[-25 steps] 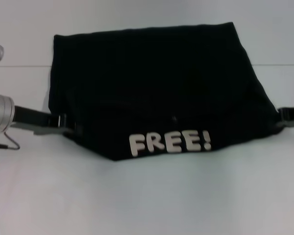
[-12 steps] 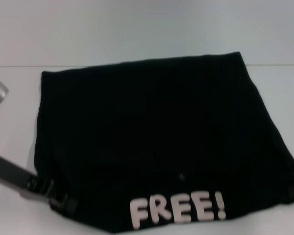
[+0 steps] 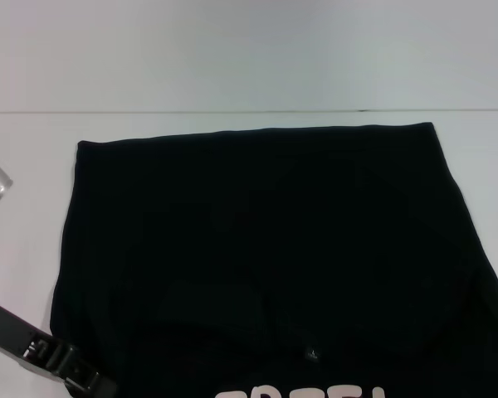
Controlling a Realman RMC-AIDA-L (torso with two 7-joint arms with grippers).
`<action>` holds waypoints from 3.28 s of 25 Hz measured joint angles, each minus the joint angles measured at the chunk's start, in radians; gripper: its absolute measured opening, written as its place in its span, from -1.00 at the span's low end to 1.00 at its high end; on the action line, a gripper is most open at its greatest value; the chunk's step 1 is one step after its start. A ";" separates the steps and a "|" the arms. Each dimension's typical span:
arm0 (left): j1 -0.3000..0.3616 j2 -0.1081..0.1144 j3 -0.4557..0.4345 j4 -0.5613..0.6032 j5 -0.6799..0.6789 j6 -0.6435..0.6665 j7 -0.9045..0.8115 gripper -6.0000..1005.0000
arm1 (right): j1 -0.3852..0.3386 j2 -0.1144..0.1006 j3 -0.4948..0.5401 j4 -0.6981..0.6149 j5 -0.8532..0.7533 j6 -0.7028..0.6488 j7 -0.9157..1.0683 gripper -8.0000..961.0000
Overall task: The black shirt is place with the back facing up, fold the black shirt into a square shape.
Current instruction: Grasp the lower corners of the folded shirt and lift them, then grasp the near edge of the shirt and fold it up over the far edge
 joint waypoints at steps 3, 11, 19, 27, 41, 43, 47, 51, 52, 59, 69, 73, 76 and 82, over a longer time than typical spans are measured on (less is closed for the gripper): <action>-0.001 0.004 -0.030 0.018 -0.006 0.021 0.020 -0.92 | 0.009 0.008 0.052 -0.001 0.010 -0.035 -0.049 -0.85; -0.048 0.052 -0.235 -0.025 -0.033 -0.045 -0.010 -0.92 | 0.105 -0.059 0.329 0.066 0.165 -0.047 -0.145 -0.85; -0.068 0.052 -0.262 -0.051 -0.067 -0.315 -0.160 -0.92 | 0.185 -0.127 0.360 0.240 0.223 0.239 -0.151 -0.85; -0.096 0.022 -0.219 -0.125 -0.077 -0.601 -0.234 -0.92 | 0.261 -0.107 0.255 0.413 0.215 0.585 -0.141 -0.85; -0.139 0.017 -0.193 -0.130 -0.168 -0.840 -0.268 -0.92 | 0.360 -0.092 0.109 0.441 0.213 0.854 -0.092 -0.85; -0.141 0.011 -0.143 -0.144 -0.165 -0.906 -0.287 -0.91 | 0.362 -0.089 0.083 0.454 0.213 0.891 -0.091 -0.85; -0.141 -0.006 -0.028 -0.149 -0.164 -1.002 -0.338 -0.92 | 0.377 -0.075 0.019 0.506 0.214 1.018 -0.090 -0.85; -0.152 -0.011 -0.016 -0.128 -0.168 -1.031 -0.353 -0.92 | 0.392 -0.068 0.011 0.517 0.214 1.085 -0.090 -0.85; -0.154 -0.012 -0.016 -0.123 -0.170 -1.038 -0.358 -0.92 | 0.396 -0.067 0.011 0.517 0.214 1.097 -0.090 -0.85; -0.161 -0.025 -0.015 -0.124 -0.170 -1.107 -0.366 -0.92 | 0.426 -0.050 0.008 0.544 0.206 1.185 -0.101 -0.85; -0.173 -0.064 -0.011 -0.141 -0.174 -1.227 -0.360 -0.92 | 0.440 -0.020 -0.025 0.579 0.203 1.325 -0.102 -0.85; -0.169 -0.096 -0.002 -0.150 -0.174 -1.306 -0.352 -0.92 | 0.445 -0.001 -0.053 0.609 0.205 1.417 -0.102 -0.85; -0.177 -0.098 0.014 -0.184 -0.174 -1.343 -0.350 -0.92 | 0.460 0.004 -0.064 0.637 0.204 1.453 -0.106 -0.85; -0.184 -0.094 0.020 -0.207 -0.174 -1.359 -0.352 -0.91 | 0.471 0.005 -0.071 0.650 0.203 1.470 -0.116 -0.85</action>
